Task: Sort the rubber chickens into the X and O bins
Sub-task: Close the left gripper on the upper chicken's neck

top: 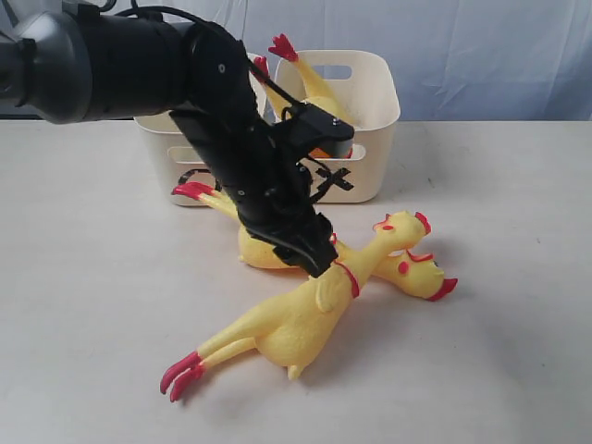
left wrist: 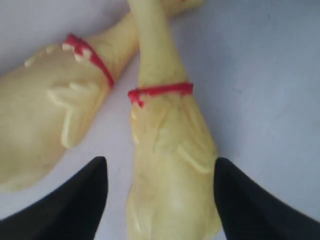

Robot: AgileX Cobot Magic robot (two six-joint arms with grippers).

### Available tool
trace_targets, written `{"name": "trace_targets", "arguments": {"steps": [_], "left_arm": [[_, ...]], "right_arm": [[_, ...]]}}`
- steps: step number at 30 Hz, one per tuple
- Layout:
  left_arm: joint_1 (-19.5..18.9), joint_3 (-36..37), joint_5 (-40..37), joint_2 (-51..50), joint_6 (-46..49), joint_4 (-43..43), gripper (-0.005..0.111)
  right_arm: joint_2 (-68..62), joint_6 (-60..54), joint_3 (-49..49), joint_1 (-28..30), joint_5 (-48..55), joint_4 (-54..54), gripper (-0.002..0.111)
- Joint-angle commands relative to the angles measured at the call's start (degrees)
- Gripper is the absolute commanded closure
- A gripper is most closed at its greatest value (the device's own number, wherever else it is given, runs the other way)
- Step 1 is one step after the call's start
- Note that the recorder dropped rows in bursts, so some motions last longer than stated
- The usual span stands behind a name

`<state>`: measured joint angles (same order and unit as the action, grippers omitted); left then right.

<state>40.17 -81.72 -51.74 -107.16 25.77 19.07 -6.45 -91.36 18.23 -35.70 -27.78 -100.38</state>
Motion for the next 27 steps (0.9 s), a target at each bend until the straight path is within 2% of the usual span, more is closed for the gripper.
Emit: {"name": "trace_targets", "arguments": {"steps": [1,8,27], "left_arm": [[0.23,0.09,4.88,0.47,-0.09,3.34,0.035],[2.82,-0.04,10.09,-1.52,-0.09,3.11,0.034],[3.5,-0.04,7.66,-8.66,-0.52,3.23,0.034]], "right_arm": [[0.4,-0.2,-0.22,0.28,0.02,0.44,0.109],[0.4,-0.2,-0.22,0.28,0.15,0.44,0.109],[0.4,-0.2,-0.22,0.28,0.02,0.44,0.109]]}}
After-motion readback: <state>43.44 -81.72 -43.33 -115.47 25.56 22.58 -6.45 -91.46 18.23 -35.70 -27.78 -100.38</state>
